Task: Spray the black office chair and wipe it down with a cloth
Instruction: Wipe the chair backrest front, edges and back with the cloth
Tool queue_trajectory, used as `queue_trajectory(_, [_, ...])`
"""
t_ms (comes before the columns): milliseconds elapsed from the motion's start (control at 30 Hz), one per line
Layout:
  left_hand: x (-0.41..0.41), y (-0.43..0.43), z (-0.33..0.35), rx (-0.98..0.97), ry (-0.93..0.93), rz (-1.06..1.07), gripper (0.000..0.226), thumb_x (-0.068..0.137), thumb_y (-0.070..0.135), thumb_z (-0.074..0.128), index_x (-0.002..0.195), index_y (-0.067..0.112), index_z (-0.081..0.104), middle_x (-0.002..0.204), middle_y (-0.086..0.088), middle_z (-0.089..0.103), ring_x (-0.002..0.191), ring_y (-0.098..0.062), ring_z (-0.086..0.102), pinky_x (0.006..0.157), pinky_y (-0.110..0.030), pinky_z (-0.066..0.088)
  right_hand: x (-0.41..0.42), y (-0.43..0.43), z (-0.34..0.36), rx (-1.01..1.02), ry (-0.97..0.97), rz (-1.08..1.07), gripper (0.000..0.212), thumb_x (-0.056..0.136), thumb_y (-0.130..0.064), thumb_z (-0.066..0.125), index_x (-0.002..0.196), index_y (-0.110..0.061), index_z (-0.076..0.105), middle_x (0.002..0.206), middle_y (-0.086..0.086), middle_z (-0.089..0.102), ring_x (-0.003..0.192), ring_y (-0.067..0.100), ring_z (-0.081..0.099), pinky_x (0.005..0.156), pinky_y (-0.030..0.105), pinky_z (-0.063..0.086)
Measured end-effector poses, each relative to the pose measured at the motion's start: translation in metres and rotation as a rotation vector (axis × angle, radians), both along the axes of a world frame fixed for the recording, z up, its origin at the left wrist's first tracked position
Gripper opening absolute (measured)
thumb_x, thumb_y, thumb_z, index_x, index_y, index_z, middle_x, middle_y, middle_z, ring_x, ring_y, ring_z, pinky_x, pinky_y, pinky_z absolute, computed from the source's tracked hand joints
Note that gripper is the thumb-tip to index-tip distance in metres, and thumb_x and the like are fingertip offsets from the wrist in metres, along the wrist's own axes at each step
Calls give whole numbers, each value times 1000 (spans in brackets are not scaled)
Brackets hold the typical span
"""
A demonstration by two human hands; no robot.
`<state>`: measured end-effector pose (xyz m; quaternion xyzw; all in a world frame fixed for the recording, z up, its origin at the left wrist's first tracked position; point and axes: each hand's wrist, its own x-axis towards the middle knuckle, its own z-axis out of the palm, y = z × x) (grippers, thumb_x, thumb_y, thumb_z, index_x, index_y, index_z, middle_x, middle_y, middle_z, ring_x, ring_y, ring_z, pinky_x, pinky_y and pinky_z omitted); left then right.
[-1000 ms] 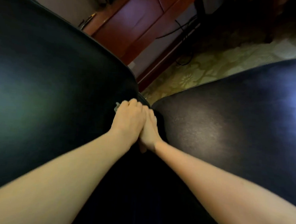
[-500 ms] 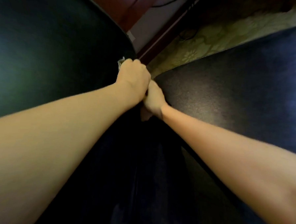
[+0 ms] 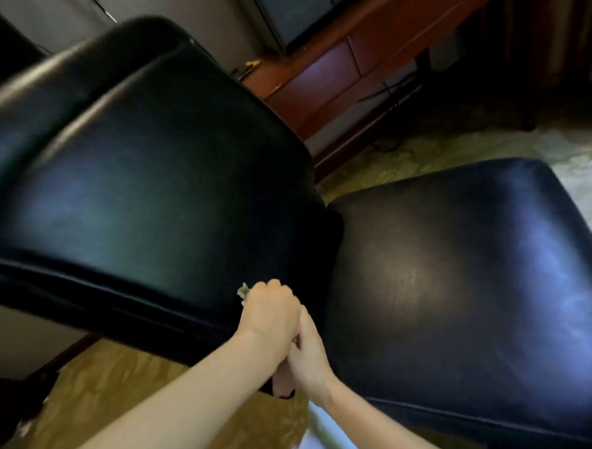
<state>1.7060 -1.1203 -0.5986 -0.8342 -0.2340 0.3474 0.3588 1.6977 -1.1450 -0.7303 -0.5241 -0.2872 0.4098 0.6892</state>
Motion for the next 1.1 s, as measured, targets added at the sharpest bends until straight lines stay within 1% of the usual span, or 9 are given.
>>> queue_trajectory(67, [-12,-15,10,-18,-41,8,24,94,14,49,117,14,55,118,-6,55,111,-25,49,85,-36,40,-7,-16,7,-7,4,24,57,79,11,44,99,-42,51,108,0,56,98,9,55,87,28,47])
queue_trajectory(167, [-33,-30,25,-57,-82,0,28,92,11,50,120,13,51,119,-7,52,112,-26,46,87,-36,39,-20,-34,16,-3,-2,61,62,74,11,38,106,-40,51,110,-3,55,100,11,56,87,30,51])
queue_trajectory(300, [-57,-36,37,-39,-117,-20,36,92,11,52,127,13,44,119,-6,49,110,-24,45,88,-36,39,-32,-40,28,15,-66,6,65,77,11,44,114,-42,48,116,-10,49,107,6,51,91,22,47])
queue_trajectory(400, [-60,-35,42,-34,-137,-39,35,92,13,53,126,13,43,119,-6,48,108,-25,44,89,-37,39,-33,-37,33,20,-94,-25,67,81,7,48,116,-49,45,119,-15,46,112,8,48,96,31,47])
queue_trajectory(467, [-57,-33,43,-28,-142,-67,34,92,13,52,125,14,43,118,-5,47,107,-25,44,89,-38,38,-29,-34,34,16,-113,-46,66,81,7,47,119,-47,45,121,-14,46,114,8,47,98,35,46])
queue_trajectory(667, [-24,-7,31,-14,-152,-114,33,93,13,50,125,11,43,120,-8,46,109,-25,42,90,-37,36,3,-3,24,23,-129,-57,69,84,9,45,115,-53,44,123,-12,48,117,5,47,103,30,42])
queue_trajectory(833, [32,51,24,66,-188,-141,28,95,18,46,123,16,47,125,-5,49,117,-24,44,92,-35,37,52,61,19,14,-231,-130,56,81,7,43,128,-24,50,120,0,49,112,16,49,103,39,40])
queue_trajectory(967, [85,107,19,103,-292,-212,26,96,21,41,121,19,49,126,-3,51,119,-24,45,91,-34,38,113,123,19,-15,-297,-218,56,75,11,44,124,-16,51,112,12,50,105,30,49,97,43,40])
queue_trajectory(1100, [136,158,4,163,-330,-315,26,97,21,39,120,17,49,125,-5,51,117,-26,46,87,-35,39,174,174,10,-7,-376,-307,56,70,15,43,120,-10,53,109,18,50,101,36,51,94,47,42])
